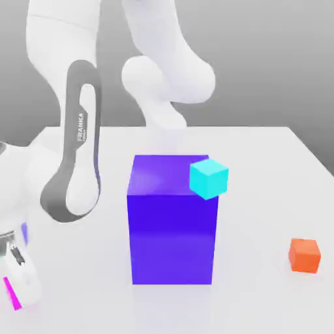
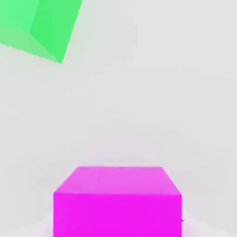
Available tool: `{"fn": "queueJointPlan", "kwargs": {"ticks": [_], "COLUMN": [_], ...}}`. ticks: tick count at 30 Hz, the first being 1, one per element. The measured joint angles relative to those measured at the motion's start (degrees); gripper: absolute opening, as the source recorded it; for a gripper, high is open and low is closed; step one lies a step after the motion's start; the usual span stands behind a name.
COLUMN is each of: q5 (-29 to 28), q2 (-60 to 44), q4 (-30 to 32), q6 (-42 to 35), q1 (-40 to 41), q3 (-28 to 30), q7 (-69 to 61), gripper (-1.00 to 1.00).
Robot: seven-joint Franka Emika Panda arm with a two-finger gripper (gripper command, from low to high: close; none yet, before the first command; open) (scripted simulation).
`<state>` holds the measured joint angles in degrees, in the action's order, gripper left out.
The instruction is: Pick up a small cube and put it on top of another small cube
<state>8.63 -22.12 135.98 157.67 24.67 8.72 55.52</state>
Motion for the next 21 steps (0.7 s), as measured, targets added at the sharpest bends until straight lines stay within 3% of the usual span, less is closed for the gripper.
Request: {"fn": "queueJointPlan", "kwargs": {"ticks": [3, 14, 17, 18, 21], "q5": [-1.25, 0.50, 2.13, 2.63, 2.63], "q2": [3.18, -4.63, -9.76, -11.45, -11.45], "q4": [-1.23, -23.49, -25.62, -25.88, -25.88], "q6": [-4.40, -19.32, -16.46, -15.04, -15.04], "q1": [-1.20, -3.93, -3.49, -3.23, -3.23], "q3": [1.48, 4.46, 3.80, 3.42, 3.42], "q7": [2.74, 21.03, 21.55, 21.34, 21.34], "gripper": [-1.00, -1.00, -1.00, 1.00, 1.00]}}
